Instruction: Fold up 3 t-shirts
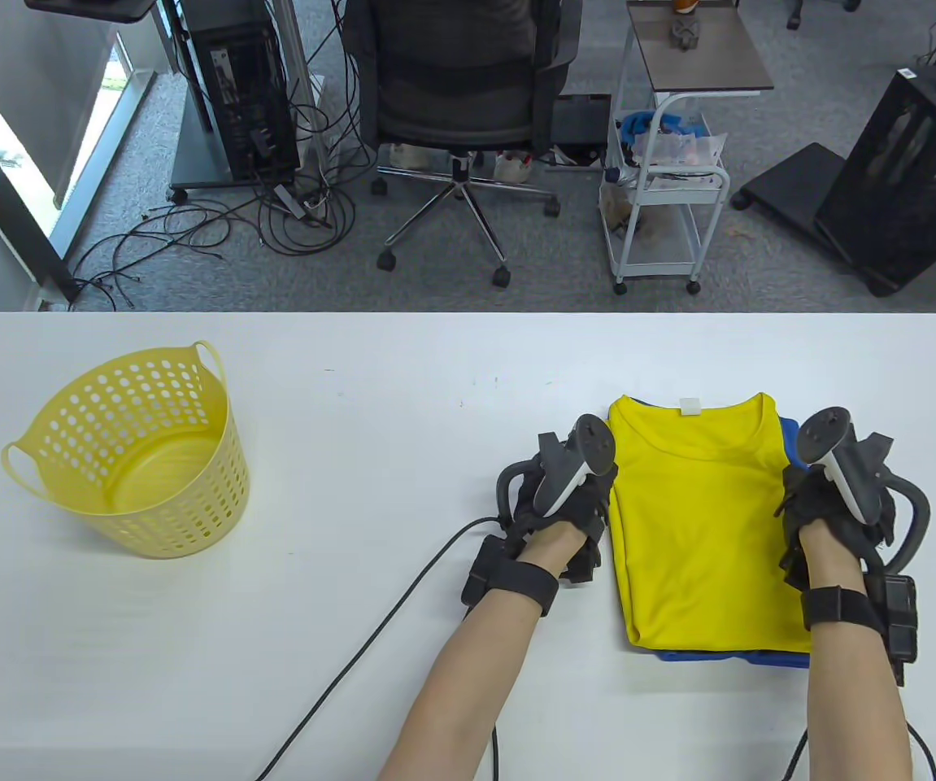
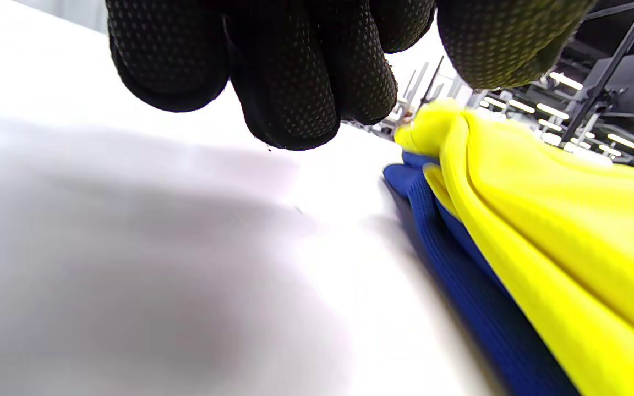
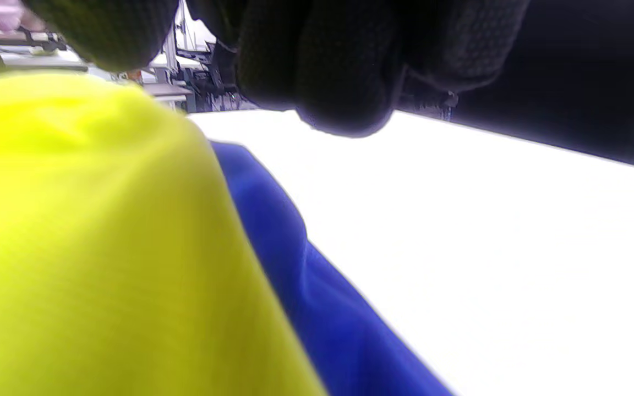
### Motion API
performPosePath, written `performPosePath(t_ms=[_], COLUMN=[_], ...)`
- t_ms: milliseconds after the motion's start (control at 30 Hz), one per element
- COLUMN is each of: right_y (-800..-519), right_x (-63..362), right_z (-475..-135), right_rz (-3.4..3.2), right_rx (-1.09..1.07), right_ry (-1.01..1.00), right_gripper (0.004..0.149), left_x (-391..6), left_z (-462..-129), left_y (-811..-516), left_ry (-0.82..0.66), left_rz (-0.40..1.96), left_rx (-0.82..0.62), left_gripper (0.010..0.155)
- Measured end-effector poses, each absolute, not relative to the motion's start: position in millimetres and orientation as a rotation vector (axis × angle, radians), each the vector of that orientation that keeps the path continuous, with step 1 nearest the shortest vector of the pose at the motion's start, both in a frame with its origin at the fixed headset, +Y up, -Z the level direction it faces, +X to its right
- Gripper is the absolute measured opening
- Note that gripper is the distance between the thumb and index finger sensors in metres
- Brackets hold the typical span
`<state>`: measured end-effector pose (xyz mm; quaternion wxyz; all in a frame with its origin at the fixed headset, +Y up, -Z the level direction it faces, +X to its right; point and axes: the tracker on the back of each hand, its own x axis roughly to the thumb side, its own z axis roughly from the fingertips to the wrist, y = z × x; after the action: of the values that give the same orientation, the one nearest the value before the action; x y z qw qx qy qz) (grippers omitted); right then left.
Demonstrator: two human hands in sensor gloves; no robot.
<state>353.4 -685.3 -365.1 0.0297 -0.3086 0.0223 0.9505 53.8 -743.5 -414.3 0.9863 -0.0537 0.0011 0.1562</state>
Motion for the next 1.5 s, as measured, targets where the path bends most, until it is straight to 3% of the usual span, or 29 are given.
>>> performPosePath(t_ms=[200, 300, 500, 633, 900, 1133, 1500], right_y=[-667.3, -665.5, -664.2, -667.9, -700.2, -718.3, -729.6], right_x=[315.8, 286.8, 237.2, 211.8, 195.6, 185.9, 181.3], right_z=[-336.6, -321.5, -298.2, -281.5, -265.5, -261.9, -255.6], right_rz=[2.976, 2.985, 3.047, 3.068, 3.049, 3.073, 3.137], right_rx=[-0.767, -0.647, -0.371, -0.188, 0.005, 0.115, 0.199], right_ry=[-0.021, -0.056, -0.123, -0.108, -0.042, -0.013, 0.027], right_gripper=[0.060, 0.059, 0.064, 0.072, 0.081, 0.084, 0.085], left_x=[6.9, -34.0, -110.4, -163.1, -245.2, -264.5, -270.7], left_z=[-384.6, -368.3, -333.3, -311.6, -281.7, -275.4, -268.4], left_y=[-709.4, -696.0, -676.6, -676.4, -705.9, -731.4, -735.7], left_ry=[-0.067, -0.144, -0.143, -0.125, -0.055, -0.052, -0.005], left_rz=[0.259, 0.299, 0.241, 0.201, 0.111, 0.108, 0.053], left_rx=[-0.009, -0.084, -0.016, -0.016, -0.054, -0.136, -0.175], left_gripper=[0.063, 0.068, 0.072, 0.076, 0.087, 0.093, 0.093])
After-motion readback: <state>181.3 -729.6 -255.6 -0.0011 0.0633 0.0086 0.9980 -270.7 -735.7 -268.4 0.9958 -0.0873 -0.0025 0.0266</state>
